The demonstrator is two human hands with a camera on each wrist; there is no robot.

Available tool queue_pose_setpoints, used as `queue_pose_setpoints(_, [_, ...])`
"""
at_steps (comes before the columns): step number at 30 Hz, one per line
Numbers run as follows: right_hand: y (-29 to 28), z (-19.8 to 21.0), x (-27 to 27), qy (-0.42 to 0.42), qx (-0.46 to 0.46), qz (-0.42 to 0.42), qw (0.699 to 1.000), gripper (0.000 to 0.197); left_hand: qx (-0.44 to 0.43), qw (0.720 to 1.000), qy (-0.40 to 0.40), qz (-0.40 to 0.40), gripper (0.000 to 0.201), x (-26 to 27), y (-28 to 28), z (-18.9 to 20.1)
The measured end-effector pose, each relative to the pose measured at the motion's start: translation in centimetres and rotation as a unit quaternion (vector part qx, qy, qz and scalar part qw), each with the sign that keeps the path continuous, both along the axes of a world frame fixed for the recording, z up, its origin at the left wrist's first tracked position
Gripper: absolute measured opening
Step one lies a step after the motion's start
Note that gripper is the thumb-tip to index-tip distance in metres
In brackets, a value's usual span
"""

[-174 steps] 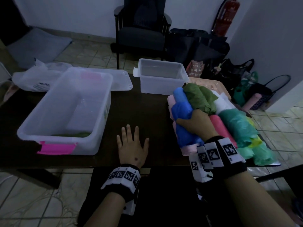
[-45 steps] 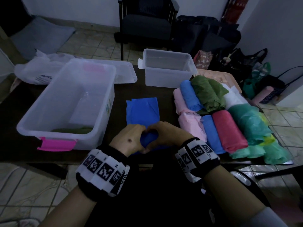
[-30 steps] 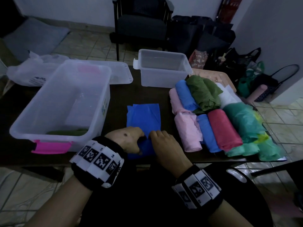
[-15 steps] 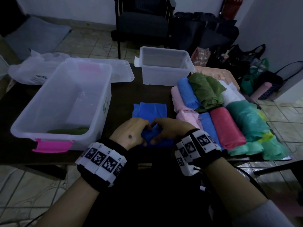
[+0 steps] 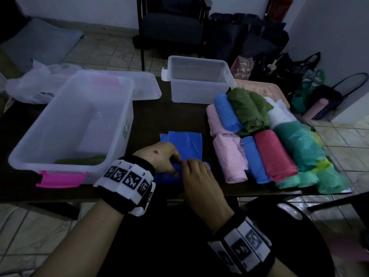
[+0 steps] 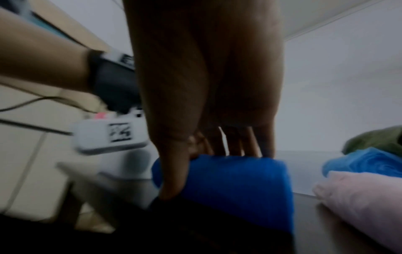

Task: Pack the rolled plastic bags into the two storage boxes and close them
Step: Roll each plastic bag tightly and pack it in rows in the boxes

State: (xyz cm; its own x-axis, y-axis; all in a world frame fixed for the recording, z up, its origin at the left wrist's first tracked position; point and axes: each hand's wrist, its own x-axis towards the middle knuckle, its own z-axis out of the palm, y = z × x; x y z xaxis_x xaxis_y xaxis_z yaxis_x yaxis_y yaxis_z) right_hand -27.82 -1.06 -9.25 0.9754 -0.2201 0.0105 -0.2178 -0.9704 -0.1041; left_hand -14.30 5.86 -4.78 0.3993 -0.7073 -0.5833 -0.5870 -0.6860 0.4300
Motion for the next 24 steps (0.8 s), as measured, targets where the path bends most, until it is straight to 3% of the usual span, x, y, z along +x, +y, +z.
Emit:
queue_pose_setpoints(2, [0.6, -0.3, -0.1, -0.017, -0.011, -0.022, 1.000, 0.027, 0.014, 1.000, 0.011, -0.013, 0.049, 0.1, 0.0, 0.0])
queue_pose_setpoints(6, [0.1, 0.6, 0.8, -0.002, -0.008, -0.022, 1.000, 0.025, -0.011, 0.999, 0.032, 0.022, 0.058, 0.4, 0.3, -0.3])
queue_pose_setpoints(9, [-0.9, 1.6, 1.8, 0.092, 0.005, 0.032, 0.995, 0.034, -0.076, 0.994, -0.015, 0.083, 0.051, 0.3, 0.9, -0.2])
queue_pose_setpoints(12, [-2.0, 2.3, 3.5, 0.152, 0.030, 0.025, 0.988, 0.043, -0.125, 0.984, -0.088, 0.094, 0.037, -0.3, 1.3, -0.3])
queue_pose_setpoints(17, [-4.4, 4.4, 6.6, 0.297, 0.131, 0.007, 0.946, 0.053, -0.085, 0.991, -0.078, 0.064, 0.061, -0.8, 1.2, -0.5])
queue_pose_setpoints(20, [-5.0, 4.8, 6.8, 0.243, 0.177, -0.016, 0.954, 0.072, -0.077, 0.992, -0.080, 0.065, 0.056, -0.3, 0.8, -0.6])
queue_pose_setpoints(24, [-3.5, 4.0, 5.1, 0.106, 0.080, 0.038, 0.990, 0.053, -0.068, 0.991, -0.079, 0.078, 0.043, 0.2, 0.4, -0.7])
